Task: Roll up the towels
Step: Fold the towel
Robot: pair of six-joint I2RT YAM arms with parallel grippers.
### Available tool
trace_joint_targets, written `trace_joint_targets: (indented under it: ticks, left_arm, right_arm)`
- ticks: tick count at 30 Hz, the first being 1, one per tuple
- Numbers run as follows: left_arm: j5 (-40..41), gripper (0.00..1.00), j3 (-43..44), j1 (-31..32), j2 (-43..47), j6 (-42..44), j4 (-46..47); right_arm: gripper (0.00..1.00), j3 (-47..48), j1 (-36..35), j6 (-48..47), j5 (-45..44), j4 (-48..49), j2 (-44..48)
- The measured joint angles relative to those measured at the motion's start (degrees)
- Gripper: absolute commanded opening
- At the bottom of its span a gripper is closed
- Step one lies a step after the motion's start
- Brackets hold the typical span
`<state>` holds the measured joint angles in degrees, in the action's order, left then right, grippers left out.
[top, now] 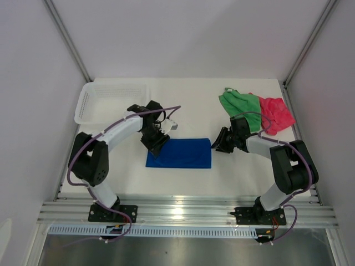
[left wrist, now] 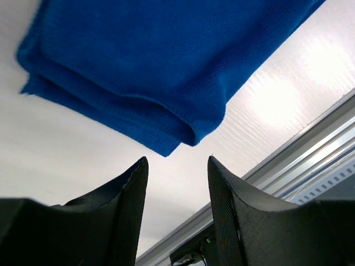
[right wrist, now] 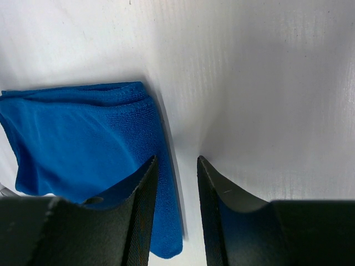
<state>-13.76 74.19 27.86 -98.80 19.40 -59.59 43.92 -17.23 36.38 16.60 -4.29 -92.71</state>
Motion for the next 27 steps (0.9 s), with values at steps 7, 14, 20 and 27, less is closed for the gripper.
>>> trace_joint_targets:
  ticks: [7,14,20,27]
  left_arm:
    - [0.0,0.5,1.5,0.0,0.9,-0.5,0.2]
    - [0.0,0.48,1.3,0.3,-5.1,-1.5,1.1]
    - [-0.1,0.28,0.7,0.4,-5.5,-2.2,2.5]
    - [0.2,0.01,-3.1,0.4,-5.5,-2.4,2.7]
  right_arm:
    - [0.38,0.0,-0.1,0.0,0.0,0.1,-0.2]
    - [0.38,0.6,-0.1,0.0,0.5,1.4,-1.3]
    - [0.39,1.5,-0.3,0.2,1.8,4.4,-3.4]
    - [0.37,2.4,-0.4,1.2,3.8,8.9,-6.1]
